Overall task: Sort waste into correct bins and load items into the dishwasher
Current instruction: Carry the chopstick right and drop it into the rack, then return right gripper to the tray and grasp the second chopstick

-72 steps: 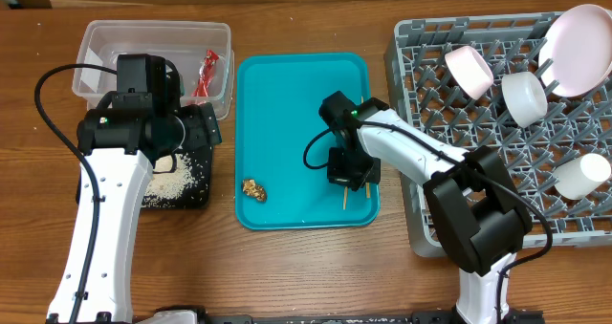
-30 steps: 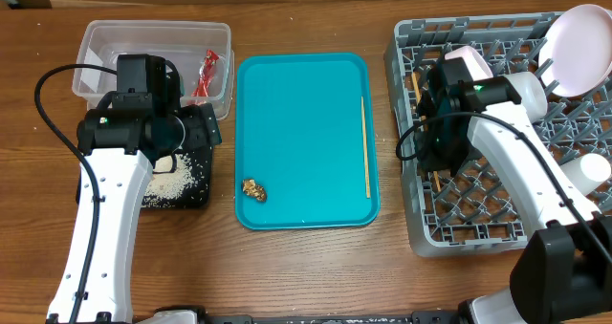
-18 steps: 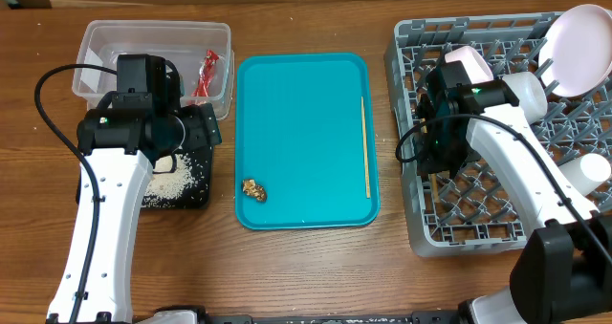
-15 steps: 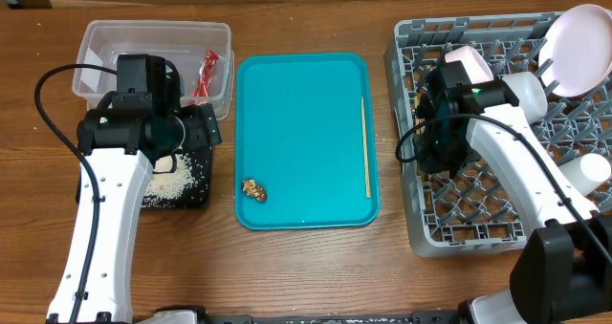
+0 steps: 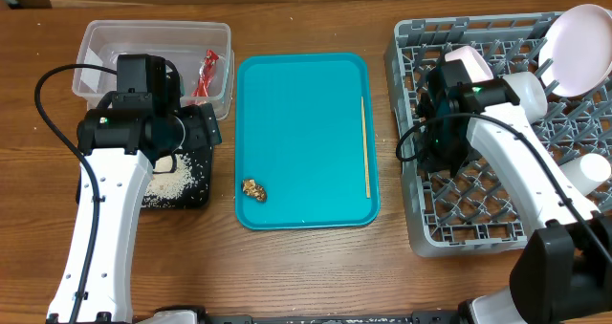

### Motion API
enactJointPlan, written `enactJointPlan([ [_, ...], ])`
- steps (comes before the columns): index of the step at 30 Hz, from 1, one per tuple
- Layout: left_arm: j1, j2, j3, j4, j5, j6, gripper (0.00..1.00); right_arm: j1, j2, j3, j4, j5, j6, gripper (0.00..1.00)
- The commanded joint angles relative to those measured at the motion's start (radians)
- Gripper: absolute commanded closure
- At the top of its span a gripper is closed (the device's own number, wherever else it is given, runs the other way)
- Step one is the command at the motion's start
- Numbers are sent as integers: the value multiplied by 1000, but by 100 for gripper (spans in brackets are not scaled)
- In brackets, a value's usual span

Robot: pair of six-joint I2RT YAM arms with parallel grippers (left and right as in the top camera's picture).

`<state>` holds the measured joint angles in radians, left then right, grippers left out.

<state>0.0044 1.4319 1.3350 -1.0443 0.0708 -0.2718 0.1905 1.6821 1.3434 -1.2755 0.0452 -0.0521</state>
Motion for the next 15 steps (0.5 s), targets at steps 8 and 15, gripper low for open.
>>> enactJointPlan([
  [8, 2, 6, 8, 0, 8, -13, 13, 26, -14, 262, 84, -237, 68, 71],
  [15, 2, 6, 8, -2, 8, -13, 13, 164, 105, 250, 176, -225, 83, 61],
])
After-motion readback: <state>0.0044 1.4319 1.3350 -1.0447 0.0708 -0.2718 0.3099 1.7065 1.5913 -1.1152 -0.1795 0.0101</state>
